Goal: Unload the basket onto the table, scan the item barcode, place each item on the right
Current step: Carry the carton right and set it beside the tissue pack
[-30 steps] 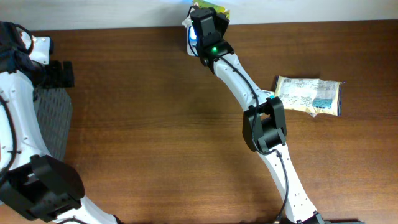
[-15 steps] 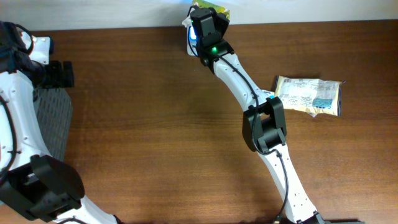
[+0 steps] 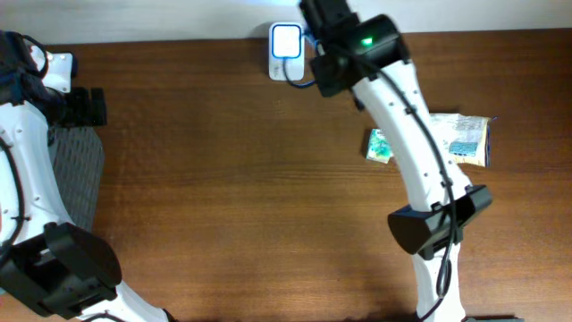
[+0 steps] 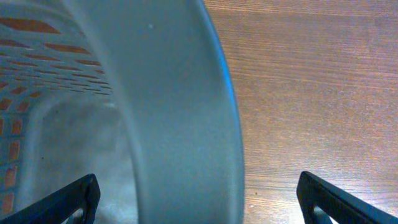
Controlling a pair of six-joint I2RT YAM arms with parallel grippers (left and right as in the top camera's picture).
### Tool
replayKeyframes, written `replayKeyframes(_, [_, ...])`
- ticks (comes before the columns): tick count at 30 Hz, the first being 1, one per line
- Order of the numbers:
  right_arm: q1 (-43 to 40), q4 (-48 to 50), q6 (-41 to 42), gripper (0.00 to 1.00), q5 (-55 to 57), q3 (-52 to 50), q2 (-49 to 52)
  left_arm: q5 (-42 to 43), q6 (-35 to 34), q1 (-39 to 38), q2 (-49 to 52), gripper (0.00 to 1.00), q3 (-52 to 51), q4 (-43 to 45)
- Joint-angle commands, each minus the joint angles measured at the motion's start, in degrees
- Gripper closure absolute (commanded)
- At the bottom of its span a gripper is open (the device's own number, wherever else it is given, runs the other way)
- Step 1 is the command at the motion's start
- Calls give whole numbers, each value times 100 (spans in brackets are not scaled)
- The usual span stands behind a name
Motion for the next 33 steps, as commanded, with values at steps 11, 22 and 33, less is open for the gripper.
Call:
replayKeyframes(11, [-979,1458,1403,96,-1672,-3781,426,42,87,20,17,1,-22,-13])
replayKeyframes(22, [-1954,1119,1394,66,-1495,-4048,363,42,87,20,17,1,-22,-13])
replayKeyframes(33, [-1683,1049,859,1,-1502,-3818,-3134,42,87,20,17,1,-22,-13])
